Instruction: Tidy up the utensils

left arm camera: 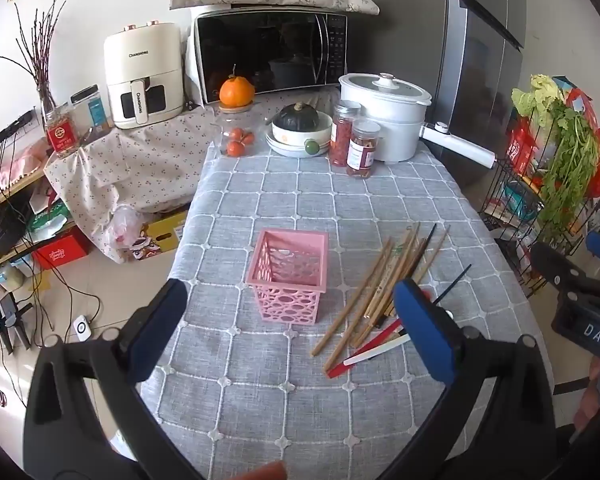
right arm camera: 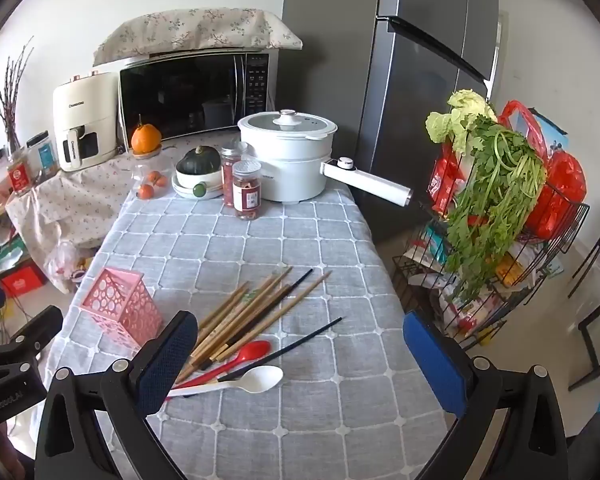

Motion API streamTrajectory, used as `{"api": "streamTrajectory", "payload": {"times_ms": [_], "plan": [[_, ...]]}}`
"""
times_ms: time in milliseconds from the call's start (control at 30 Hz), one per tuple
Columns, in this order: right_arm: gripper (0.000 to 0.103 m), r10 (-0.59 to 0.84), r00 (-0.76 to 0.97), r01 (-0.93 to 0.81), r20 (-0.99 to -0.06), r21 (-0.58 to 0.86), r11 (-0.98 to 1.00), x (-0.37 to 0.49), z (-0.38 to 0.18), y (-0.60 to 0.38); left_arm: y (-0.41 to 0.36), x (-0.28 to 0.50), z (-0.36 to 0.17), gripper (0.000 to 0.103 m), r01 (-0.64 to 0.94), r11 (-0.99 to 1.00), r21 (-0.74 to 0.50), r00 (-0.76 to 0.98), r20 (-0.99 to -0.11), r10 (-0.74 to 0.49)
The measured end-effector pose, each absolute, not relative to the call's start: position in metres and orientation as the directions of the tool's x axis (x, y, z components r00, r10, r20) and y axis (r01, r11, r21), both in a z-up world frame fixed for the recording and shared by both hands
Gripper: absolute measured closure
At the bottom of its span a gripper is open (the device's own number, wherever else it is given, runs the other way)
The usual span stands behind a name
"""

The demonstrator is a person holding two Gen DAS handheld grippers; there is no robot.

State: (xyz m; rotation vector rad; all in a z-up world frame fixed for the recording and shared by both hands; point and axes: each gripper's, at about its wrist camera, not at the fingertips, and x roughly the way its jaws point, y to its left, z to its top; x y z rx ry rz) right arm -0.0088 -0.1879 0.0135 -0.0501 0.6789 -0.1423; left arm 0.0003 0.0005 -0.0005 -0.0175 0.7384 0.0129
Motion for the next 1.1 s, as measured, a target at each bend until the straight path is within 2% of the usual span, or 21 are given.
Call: {"api": "streamTrajectory", "payload": {"times_ms": [367,1100], "plan": [[0.0,-0.146,0.725,0.111,-0.673,-0.095,0.989,0.001,0.003,-0.186,0.001,-0.002,-0.002,0.0,-0.001,1.0,0.012,0.74,-0.672,0.009],[0.0,-0.148,0.716,0.117,-0.682,-0.091,0.989,0.0,-0.002,-0.194,-0.004,0.001,-0.006,0.0,0.014,1.0,0.0,0.724,-0.689,-0.01]]}}
